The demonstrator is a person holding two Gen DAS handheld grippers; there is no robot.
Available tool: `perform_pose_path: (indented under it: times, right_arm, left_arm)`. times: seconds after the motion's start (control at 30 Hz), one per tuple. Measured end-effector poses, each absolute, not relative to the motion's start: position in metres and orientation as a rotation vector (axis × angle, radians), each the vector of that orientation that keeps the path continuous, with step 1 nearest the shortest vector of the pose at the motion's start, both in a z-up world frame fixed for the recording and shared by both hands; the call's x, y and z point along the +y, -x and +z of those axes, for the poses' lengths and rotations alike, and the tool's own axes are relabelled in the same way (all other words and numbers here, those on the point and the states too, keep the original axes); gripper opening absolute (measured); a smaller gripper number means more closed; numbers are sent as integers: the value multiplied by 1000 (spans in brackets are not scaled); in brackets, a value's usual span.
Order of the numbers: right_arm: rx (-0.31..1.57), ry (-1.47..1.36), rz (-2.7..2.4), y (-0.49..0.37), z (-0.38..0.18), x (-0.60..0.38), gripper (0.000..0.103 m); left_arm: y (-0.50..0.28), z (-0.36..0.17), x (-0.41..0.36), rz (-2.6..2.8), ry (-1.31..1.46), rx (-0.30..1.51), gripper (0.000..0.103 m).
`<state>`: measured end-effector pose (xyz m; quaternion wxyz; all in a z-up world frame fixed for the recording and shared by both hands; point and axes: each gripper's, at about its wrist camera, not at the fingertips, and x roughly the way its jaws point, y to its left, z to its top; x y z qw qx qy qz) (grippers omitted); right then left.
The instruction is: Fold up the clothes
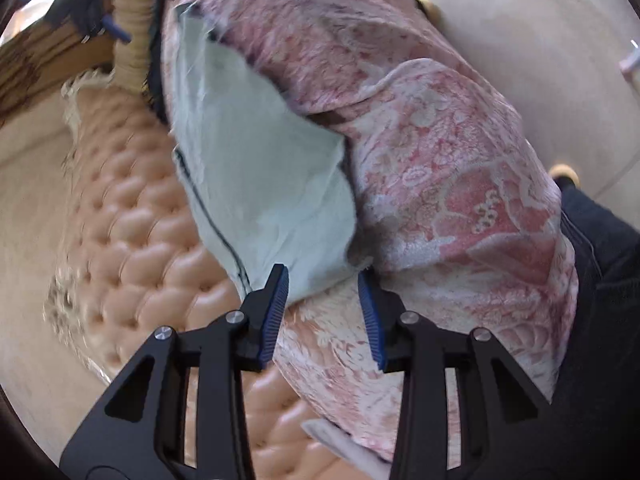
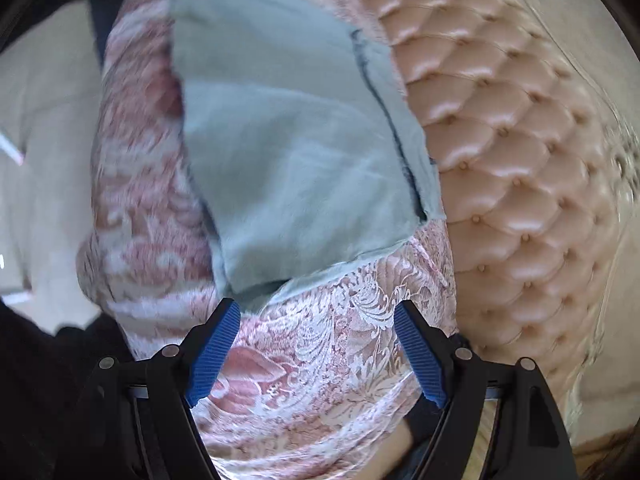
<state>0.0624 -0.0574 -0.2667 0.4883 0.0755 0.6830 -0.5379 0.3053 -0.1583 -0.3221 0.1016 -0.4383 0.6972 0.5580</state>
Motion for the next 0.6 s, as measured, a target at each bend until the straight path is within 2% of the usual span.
perform_pose_path:
  times: [0.17, 0.23, 0.27, 0.6]
  right_arm:
    - [1801, -10, -1146, -73, -282, -50, 80]
    - [1835, 55, -1094, -75, -285, -47, 80]
    - [1850, 85, -1070, -74, -287, -45, 80]
    - [1914, 268, -832, -70, -309, -37, 80]
  left_arm:
    - [-293, -329, -152, 1344, 1284, 2127, 40]
    - [-291, -333, -152, 1268, 1291, 2133, 23]
    - [-291, -331, -150, 1255, 1286, 2128, 6]
    - [-268, -312, -155, 1435, 1338, 2094, 6]
